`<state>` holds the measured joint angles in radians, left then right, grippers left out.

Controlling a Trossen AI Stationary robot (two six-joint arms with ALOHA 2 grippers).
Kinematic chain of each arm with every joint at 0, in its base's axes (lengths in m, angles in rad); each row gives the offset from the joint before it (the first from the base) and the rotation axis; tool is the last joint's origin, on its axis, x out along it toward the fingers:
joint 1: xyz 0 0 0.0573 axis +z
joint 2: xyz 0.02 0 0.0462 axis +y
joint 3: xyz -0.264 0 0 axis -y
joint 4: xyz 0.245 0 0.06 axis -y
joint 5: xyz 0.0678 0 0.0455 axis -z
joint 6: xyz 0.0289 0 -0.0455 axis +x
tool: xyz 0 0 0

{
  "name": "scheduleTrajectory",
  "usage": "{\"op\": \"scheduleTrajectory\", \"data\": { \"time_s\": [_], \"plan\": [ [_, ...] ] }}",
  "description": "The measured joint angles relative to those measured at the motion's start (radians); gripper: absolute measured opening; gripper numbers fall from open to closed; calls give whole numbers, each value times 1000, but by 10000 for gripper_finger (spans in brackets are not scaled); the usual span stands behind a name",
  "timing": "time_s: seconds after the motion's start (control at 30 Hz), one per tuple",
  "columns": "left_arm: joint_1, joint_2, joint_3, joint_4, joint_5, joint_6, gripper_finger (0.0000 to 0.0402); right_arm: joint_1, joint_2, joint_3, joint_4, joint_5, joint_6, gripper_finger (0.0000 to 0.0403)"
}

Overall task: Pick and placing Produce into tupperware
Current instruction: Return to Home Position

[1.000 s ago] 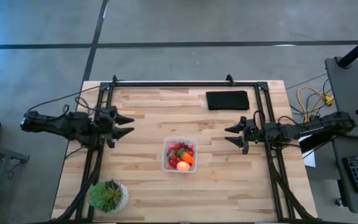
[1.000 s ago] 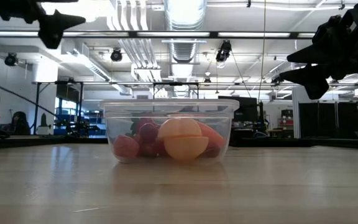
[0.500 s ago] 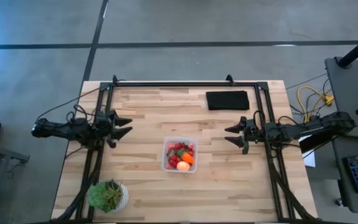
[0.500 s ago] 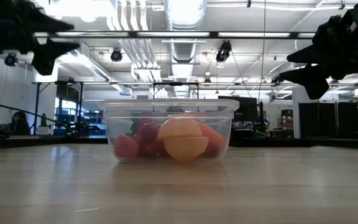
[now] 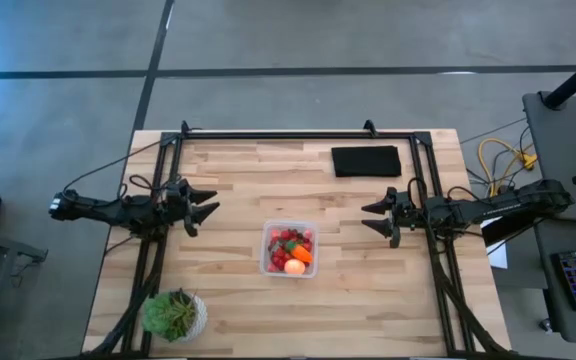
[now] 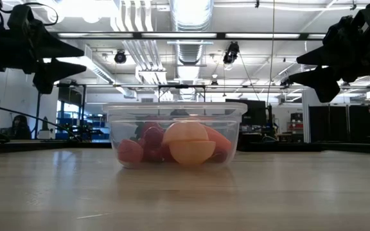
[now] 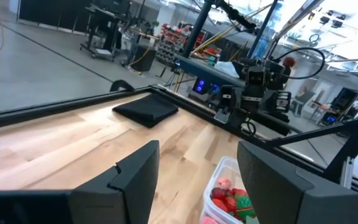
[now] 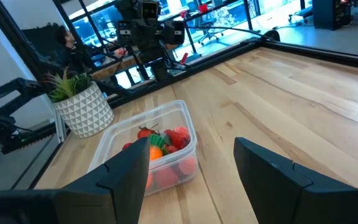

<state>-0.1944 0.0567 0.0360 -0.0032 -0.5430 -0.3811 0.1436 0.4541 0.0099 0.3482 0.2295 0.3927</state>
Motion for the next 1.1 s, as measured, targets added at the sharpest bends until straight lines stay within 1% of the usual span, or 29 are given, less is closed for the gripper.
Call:
{"op": "scheduleTrajectory", "data": {
  "time_s": [1.1],
  "plan": [
    [0,99,0,-4,0,0,203,0,0,0,0,0,5,226]
  ]
}}
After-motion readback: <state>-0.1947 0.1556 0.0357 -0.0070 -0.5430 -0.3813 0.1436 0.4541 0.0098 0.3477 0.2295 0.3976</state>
